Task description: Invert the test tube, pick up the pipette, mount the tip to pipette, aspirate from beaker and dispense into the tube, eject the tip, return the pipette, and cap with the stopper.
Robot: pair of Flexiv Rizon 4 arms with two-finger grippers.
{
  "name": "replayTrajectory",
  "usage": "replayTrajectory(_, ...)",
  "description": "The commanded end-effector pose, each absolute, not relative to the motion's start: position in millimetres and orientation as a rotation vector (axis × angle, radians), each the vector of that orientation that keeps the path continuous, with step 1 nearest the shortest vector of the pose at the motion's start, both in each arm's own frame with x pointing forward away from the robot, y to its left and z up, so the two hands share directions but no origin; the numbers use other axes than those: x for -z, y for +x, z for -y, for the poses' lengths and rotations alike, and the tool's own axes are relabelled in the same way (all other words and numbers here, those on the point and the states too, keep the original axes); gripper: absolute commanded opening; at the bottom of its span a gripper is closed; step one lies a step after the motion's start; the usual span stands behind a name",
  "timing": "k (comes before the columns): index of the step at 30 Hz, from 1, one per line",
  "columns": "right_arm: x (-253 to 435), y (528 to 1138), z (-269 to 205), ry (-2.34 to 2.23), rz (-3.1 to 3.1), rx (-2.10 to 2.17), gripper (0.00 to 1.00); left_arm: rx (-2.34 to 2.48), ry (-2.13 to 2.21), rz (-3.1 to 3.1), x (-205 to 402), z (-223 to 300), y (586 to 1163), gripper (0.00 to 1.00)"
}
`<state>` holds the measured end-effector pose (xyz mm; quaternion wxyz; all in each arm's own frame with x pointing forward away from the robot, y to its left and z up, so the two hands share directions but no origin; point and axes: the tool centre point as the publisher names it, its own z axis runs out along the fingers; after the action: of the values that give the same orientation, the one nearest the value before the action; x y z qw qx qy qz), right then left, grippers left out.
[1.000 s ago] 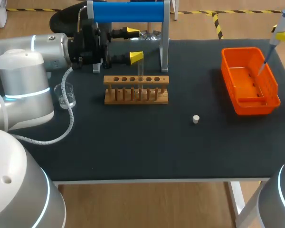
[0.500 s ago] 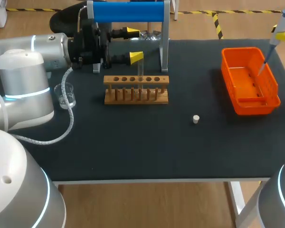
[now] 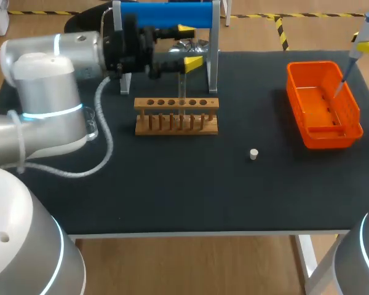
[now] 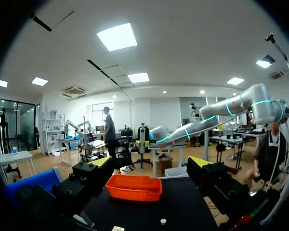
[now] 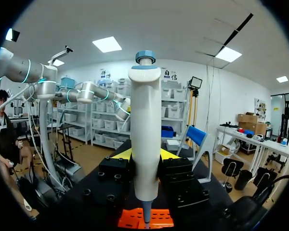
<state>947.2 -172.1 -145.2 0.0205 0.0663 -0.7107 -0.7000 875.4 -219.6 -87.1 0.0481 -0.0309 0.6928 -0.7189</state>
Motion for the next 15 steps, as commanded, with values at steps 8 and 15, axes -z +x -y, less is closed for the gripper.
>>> replayTrajectory(8, 144.1, 946.7, 172.0, 0.205, 2.21, 2.168, 0.0, 2.119, -0.068, -2.206, 56.6, 350.7, 914.1, 1.0)
replayTrajectory(15, 144.1, 946.7, 172.0, 0.205, 2.21, 2.168, 0.0, 2.095, -0.063, -2.243, 51.2, 399.3, 926.8, 1.0)
